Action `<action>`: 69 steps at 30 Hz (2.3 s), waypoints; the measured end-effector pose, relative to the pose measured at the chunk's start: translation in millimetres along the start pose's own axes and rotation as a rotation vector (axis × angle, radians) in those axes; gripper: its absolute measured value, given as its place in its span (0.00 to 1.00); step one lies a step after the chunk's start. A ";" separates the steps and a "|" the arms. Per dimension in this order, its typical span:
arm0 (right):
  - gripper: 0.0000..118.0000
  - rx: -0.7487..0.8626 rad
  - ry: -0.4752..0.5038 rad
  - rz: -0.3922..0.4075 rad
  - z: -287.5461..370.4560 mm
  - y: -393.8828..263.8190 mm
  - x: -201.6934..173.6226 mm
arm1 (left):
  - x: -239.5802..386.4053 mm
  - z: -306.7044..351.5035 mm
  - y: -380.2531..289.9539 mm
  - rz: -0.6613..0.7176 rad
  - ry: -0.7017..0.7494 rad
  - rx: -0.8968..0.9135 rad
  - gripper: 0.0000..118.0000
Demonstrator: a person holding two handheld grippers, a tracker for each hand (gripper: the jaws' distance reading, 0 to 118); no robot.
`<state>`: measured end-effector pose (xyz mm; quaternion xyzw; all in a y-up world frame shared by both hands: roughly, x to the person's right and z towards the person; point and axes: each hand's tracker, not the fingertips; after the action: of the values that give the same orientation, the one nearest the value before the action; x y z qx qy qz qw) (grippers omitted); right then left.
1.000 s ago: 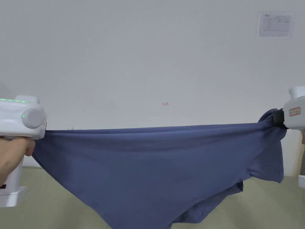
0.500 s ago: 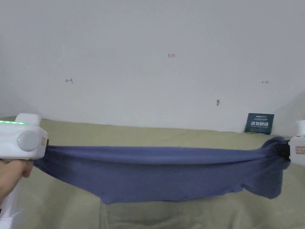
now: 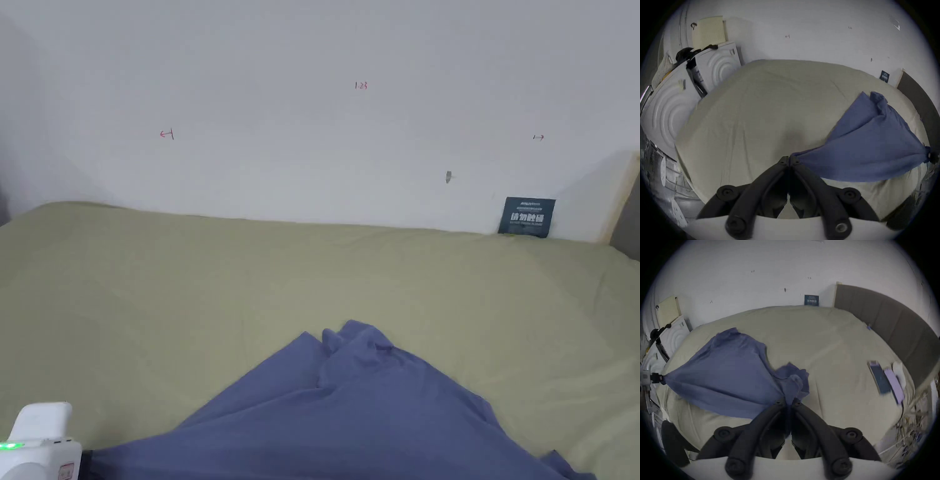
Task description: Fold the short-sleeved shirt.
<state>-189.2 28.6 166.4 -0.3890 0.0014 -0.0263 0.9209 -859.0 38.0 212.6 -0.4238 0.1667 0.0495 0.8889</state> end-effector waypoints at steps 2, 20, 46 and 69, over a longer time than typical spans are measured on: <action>0.05 0.005 0.003 -0.037 12.7 -18.4 11.8 | 5.6 25.3 -27.9 -0.010 -0.003 0.008 0.00; 0.88 0.285 0.062 0.053 98.9 12.3 -85.3 | 29.2 111.7 -18.3 -0.086 -0.070 0.333 0.94; 0.03 0.523 0.187 0.148 149.3 -31.9 -247.5 | -55.6 90.1 -13.2 -0.064 -0.178 0.142 0.00; 0.03 0.238 0.096 0.158 41.5 -19.6 -217.7 | -36.7 -34.6 -31.1 -0.086 -0.307 -0.141 0.01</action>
<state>-406.5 55.5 205.5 -0.2741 0.0731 0.0277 0.9585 -895.1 -6.5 227.7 -0.4793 0.0069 0.0870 0.8733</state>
